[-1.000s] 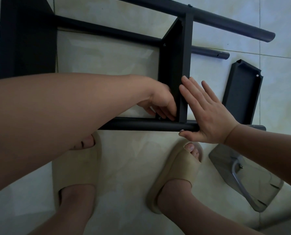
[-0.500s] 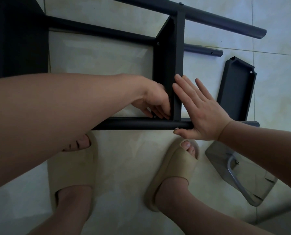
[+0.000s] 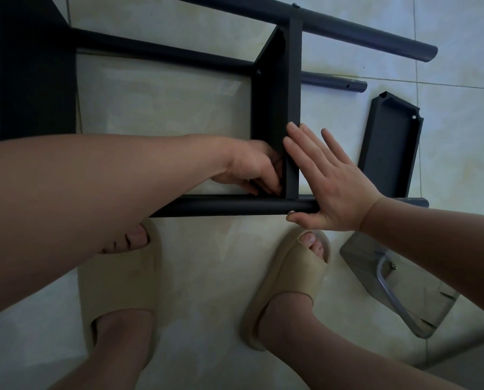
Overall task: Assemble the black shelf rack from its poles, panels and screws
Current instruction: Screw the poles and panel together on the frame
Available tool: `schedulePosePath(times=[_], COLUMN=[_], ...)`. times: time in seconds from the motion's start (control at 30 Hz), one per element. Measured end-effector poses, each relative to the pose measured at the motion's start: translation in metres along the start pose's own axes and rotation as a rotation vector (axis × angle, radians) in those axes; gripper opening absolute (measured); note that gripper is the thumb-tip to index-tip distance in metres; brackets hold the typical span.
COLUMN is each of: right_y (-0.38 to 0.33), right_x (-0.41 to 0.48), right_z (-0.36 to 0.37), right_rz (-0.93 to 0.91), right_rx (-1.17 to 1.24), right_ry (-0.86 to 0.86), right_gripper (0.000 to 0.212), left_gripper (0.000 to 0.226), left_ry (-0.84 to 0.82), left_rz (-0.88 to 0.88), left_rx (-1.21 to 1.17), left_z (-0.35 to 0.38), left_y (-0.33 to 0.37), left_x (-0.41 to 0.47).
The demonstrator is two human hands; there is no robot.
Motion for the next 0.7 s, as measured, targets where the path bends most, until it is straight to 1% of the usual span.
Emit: schedulePosePath(times=[0.1, 0.17, 0.23, 0.5, 0.7], right_y=[0.0005, 0.0007, 0.0006, -0.0003, -0.0004], right_x=[0.0, -0.0003, -0.0005, 0.0, 0.0002], right_z=[-0.0002, -0.0004, 0.0, -0.0005, -0.0004], right_rz=[0.003, 0.0, -0.003, 0.0, 0.002], right_rx=[0.0, 0.0, -0.002, 0.001, 0.003], right_ry=[-0.001, 0.007, 0.011, 0.008, 0.002], right_gripper=[0.107, 0.107, 0.108, 0.108, 0.108], left_gripper=[0.016, 0.017, 0.011, 0.01, 0.021], left_ry=[-0.054, -0.055, -0.047, -0.062, -0.054], left_rz=[-0.113, -0.182, -0.211, -0.251, -0.237], left_rx=[0.065, 0.096, 0.097, 0.095, 0.092], left_z=[-0.0029, -0.0046, -0.0044, -0.0021, -0.0028], left_y=[0.0012, 0.0007, 0.002, 0.0065, 0.0088], left_x=[-0.0011, -0.0016, -0.0017, -0.0005, -0.0002])
Point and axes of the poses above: each hand's wrist, its own x-axis towards the middle knuckle, its own z-axis out of the palm, y = z × x, the point moved 3 cm from there along x, towards the middle knuckle, and after that the axes turned 8 degrees about x, right-handed, at the moved point
